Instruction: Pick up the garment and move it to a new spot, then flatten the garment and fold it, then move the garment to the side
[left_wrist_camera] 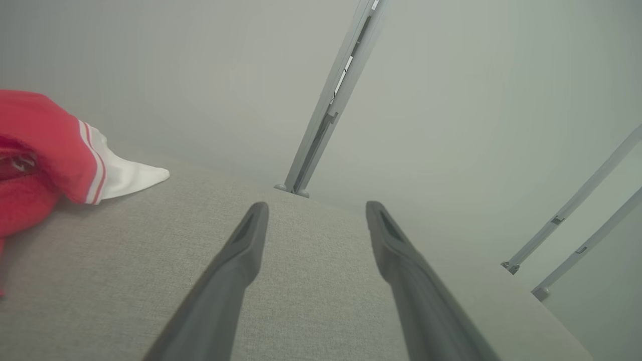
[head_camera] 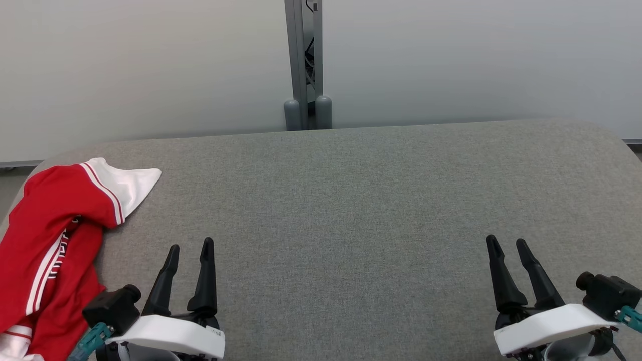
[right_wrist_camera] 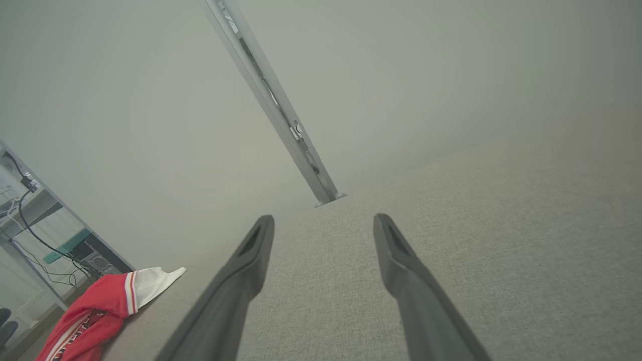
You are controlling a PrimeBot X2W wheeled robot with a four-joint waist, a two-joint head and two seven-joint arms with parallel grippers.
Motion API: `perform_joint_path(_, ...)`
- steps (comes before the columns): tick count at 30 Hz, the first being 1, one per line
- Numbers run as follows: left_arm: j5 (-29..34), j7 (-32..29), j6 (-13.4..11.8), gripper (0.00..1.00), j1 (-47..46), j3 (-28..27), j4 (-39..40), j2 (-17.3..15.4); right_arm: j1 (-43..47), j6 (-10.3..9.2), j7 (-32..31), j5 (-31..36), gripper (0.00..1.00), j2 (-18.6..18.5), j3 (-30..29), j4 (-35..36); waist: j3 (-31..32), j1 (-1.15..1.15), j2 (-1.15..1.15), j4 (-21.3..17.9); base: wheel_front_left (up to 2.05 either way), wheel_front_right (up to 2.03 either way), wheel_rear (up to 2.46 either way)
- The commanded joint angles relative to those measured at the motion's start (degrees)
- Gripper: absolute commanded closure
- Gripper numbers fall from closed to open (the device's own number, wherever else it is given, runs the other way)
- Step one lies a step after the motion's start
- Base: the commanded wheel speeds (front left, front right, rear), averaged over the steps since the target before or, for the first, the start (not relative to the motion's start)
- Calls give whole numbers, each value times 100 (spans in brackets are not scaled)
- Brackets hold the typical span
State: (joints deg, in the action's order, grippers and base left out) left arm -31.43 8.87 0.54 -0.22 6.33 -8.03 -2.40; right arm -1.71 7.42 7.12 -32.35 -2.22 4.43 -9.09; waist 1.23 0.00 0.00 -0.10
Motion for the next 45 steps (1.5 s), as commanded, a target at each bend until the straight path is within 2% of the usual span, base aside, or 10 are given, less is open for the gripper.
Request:
perform_joint_path(1,163,56,-21,0,-25,9,82,-37,-21,9,64,157,0,-49,22,96,1,0,0,-2,0,0,0)
perform_joint_path(31,1440,406,-214,0,129,36,189,-53,85,11,517,1730,0,-73,257,307,75,0,0,-43,0,0,0)
perform_joint_path(45,1877,541,-47,0,184,-46,159,-60,141,11,705,2367,0,-82,313,330,85,0,0,-46,0,0,0)
